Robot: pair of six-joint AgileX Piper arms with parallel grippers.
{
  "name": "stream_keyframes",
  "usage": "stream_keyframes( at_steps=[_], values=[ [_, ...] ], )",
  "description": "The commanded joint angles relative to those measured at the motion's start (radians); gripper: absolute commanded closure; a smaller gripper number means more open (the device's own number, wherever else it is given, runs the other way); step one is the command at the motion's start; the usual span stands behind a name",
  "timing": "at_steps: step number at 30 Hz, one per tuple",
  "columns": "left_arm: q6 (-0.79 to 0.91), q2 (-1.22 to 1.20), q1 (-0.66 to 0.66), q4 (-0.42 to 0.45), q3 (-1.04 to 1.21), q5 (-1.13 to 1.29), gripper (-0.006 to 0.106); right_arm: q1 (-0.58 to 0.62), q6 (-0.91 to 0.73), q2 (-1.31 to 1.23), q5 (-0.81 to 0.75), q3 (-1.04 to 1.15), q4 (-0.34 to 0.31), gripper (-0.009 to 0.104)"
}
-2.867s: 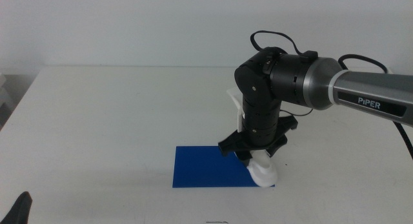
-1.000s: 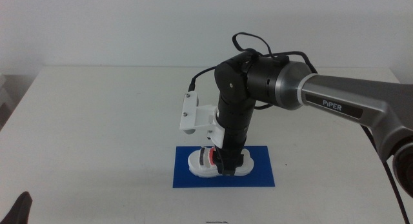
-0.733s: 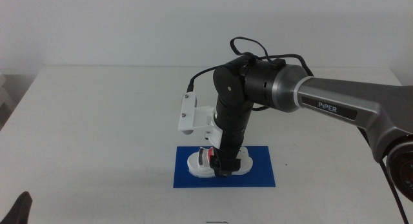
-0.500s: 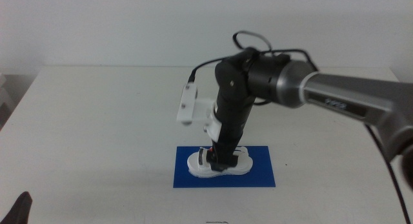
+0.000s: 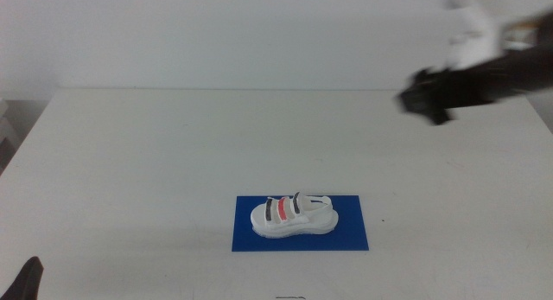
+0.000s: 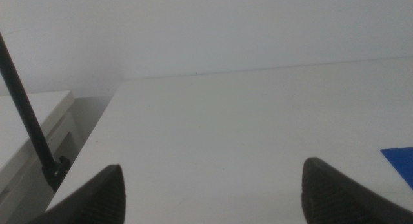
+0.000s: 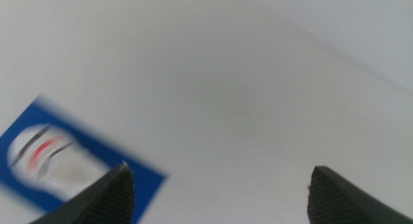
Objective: Use one arm to grab the shoe from the table and place it on the mat.
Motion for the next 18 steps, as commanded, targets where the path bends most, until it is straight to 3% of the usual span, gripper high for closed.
stream_keyframes(
  at_steps=[1, 7, 13, 18],
  values=[
    [-0.015, -0.019, -0.004, -0.009, -0.003, -0.083, 0.007, -0.075, 0.059, -0.178, -0.18, 0.096, -0.005, 0.022],
    [-0.015, -0.019, -0.004, -0.009, -0.003, -0.083, 0.007, -0.235, 0.072, -0.45, -0.374, 0.398, 0.009, 0.024],
    [-0.015, -0.019, -0.004, -0.009, -0.003, -0.083, 0.007, -0.251, 0.069, -0.651, -0.491, 0.607, -0.005, 0.023],
    [-0.015, -0.019, -0.004, -0.009, -0.003, -0.083, 0.007, -0.251, 0.069, -0.762, -0.55, 0.728, 0.009, 0.015]
  ],
)
